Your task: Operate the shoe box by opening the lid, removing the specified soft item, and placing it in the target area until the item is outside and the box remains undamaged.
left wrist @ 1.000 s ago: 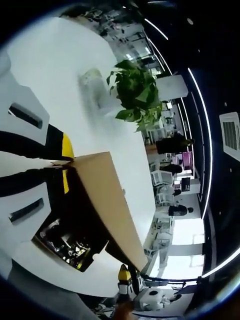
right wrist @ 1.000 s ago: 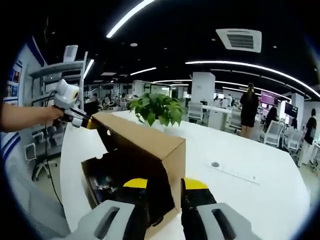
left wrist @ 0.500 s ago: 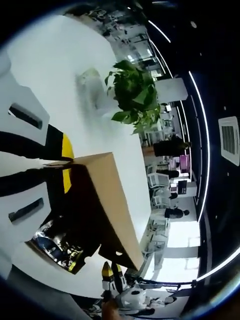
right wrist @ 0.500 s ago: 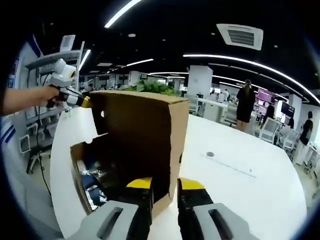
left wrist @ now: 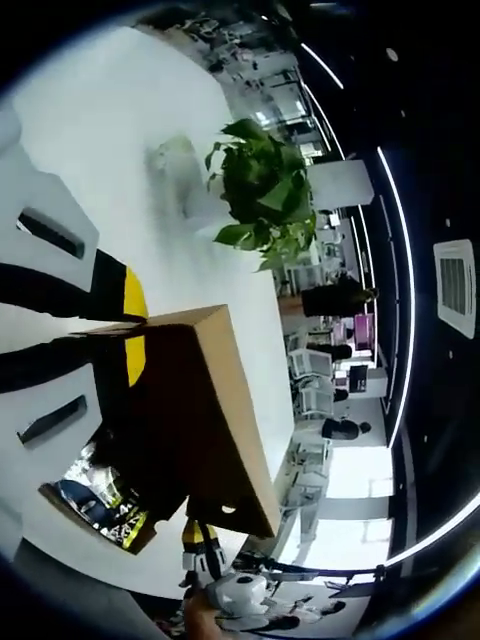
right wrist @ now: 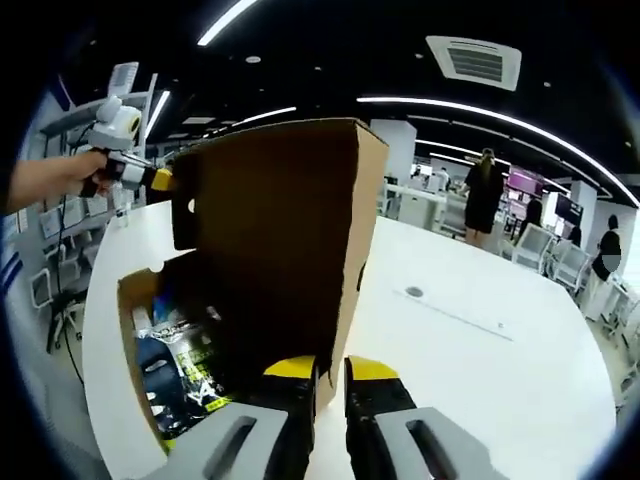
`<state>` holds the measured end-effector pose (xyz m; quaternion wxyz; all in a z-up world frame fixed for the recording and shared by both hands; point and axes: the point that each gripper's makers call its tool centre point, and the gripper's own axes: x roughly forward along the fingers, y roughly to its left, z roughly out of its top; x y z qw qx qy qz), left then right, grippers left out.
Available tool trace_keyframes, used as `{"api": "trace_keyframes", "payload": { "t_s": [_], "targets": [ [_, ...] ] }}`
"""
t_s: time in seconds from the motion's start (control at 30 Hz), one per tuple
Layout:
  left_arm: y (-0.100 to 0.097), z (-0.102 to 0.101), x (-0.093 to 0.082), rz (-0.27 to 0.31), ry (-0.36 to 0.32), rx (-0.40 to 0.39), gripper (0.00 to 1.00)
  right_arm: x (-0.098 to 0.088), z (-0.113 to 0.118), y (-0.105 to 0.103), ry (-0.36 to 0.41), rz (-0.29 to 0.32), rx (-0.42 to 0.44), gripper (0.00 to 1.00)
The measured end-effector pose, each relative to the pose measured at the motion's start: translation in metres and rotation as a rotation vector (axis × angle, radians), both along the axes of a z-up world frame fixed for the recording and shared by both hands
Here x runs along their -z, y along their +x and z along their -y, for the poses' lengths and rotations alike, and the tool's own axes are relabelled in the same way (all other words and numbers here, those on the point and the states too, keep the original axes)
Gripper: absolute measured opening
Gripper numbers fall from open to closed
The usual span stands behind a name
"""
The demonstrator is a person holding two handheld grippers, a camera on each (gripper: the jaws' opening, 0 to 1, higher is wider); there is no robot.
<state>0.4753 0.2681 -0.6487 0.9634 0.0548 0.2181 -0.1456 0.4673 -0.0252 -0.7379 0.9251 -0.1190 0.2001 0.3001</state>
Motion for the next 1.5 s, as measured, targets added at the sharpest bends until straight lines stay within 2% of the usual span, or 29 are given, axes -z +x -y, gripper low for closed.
{"api": "trace_keyframes", "payload": {
  "t_s": [0.23,0.57,0.93,1.07,1.17,1.5],
  "targets": [
    [0.006,0.0,0.0,0.005,-0.013,-0.008,0.01,0.009,-0.002,0.006,-0.019,-0.014,-0.002,0.0],
    [0.016,0.002,0.0,0.01,-0.024,-0.01,0.01,0.008,0.002,0.011,-0.027,-0.006,0.0,0.0],
    [0.026,0.005,0.001,0.015,-0.042,-0.017,0.02,0.007,0.003,0.014,-0.069,0.016,-0.032,0.0],
    [0.026,0.006,0.007,-0.005,-0.035,-0.015,0.02,0.007,0.003,0.014,-0.076,0.017,-0.038,0.0],
    [0.025,0.003,0.011,-0.004,-0.021,-0.029,0.07,0.006,0.002,0.014,-0.084,0.019,-0.044,0.0],
    [0.014,0.0,0.042,-0.089,-0.029,-0.033,0.08,0.006,0.001,0.015,-0.086,0.013,-0.046,0.0]
  ]
}}
